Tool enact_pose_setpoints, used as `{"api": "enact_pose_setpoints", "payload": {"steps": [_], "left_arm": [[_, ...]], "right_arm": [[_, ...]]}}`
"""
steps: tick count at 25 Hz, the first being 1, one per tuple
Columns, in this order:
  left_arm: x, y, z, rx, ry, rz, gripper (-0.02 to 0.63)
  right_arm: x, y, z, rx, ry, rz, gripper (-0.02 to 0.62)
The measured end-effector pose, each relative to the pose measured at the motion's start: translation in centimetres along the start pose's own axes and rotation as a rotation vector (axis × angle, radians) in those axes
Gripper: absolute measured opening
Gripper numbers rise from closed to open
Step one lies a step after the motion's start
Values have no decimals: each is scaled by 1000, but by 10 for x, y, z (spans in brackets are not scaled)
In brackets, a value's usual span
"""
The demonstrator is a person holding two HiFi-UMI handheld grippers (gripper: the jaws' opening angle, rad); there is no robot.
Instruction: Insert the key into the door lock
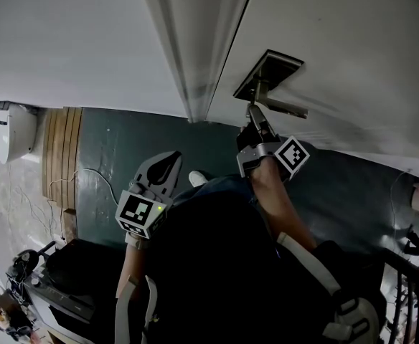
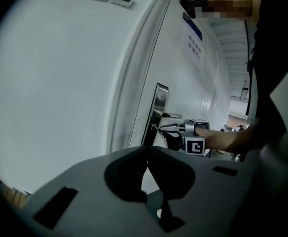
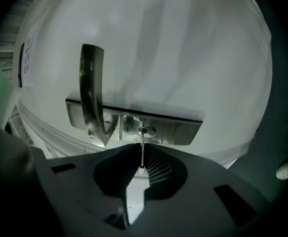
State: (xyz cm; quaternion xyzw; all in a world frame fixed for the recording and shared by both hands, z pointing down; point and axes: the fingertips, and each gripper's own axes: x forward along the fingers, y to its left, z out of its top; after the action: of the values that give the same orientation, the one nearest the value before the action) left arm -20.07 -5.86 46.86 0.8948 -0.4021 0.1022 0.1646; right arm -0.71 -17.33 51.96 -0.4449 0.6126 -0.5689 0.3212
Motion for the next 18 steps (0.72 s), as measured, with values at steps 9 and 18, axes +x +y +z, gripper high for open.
{"api": "enact_pose_setpoints", "payload": {"steps": [9,18], "left_arm": [[7,-2,-4,4,16,0,9],[7,-7,0,5,21,-9,9]], "right_arm": [[15,-3,16,-4,-9,0,34],[18,2,17,-19,-29,29,34]]}}
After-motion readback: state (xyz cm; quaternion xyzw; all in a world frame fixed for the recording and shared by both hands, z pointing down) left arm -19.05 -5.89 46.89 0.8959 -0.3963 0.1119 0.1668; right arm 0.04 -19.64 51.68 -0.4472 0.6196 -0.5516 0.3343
